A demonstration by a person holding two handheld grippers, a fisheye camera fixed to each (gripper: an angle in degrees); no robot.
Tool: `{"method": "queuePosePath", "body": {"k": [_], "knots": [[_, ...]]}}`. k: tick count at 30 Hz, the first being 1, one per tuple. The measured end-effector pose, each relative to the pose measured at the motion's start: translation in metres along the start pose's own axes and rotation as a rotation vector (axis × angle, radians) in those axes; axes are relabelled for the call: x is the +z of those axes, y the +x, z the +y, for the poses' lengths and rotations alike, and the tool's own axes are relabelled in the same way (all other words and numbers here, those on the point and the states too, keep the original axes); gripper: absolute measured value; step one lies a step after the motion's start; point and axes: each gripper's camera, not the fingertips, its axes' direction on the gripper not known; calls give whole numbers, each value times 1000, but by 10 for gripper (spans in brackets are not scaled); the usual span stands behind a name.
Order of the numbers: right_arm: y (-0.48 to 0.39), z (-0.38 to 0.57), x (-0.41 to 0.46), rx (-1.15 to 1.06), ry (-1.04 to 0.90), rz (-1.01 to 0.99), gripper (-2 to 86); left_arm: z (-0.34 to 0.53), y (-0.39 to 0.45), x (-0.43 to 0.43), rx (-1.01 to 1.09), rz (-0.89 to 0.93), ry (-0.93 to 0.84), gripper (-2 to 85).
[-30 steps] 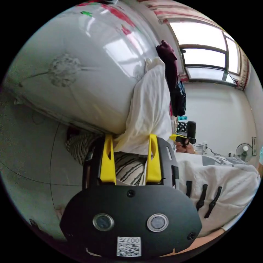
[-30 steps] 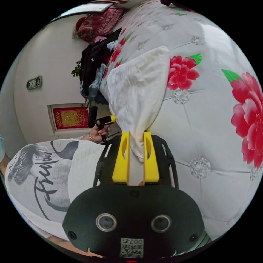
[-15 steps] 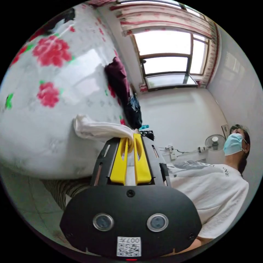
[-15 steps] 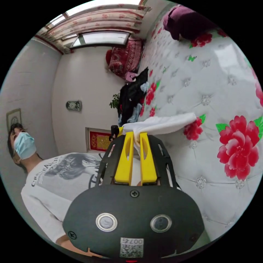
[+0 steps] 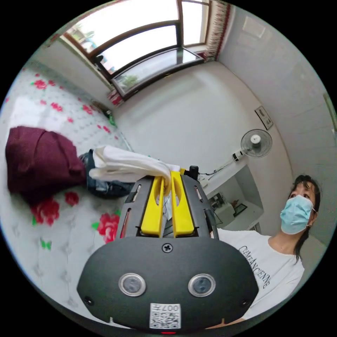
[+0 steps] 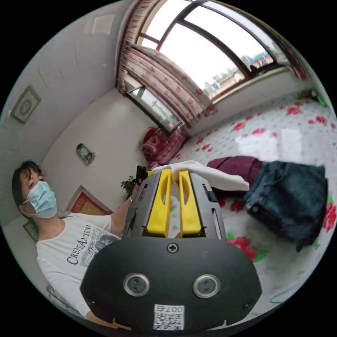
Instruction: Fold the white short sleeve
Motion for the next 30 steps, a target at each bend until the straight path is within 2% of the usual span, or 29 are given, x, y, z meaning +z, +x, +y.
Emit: {"method": "queuePosePath", "body": {"k": [4,6,9,11,13,17,21,23,25,28,30], "knots": [[31,-34,-64,-7,95,212,34,-68,-29,105,4,-77,-65,40],[73,-28,-72,78,108,314,42,-74,-59,149,-38,-176,-147,57],[170,17,-60,328,51,550,54,-45,-126,196,-161,-301,-326,73],[224,77,-32,425,-47,633,61,-7,-158,197,-220,-346,-385,70],[237,129,-2,417,-81,642,64,53,-183,173,-279,-427,-445,64],[222,250,112,350,-257,632,67,148,-180,102,-404,-582,-476,57],[185,328,232,277,-473,586,67,233,-137,-2,-607,-796,-354,56],[157,360,309,204,-599,536,68,259,-117,-45,-696,-867,-234,57],[133,377,366,107,-705,521,68,285,-91,-102,-786,-943,-30,59],[97,404,450,-68,-873,521,67,303,-65,-166,-836,-1018,195,61],[86,423,491,-106,-967,511,67,304,-51,-201,-828,-1069,277,65]]}}
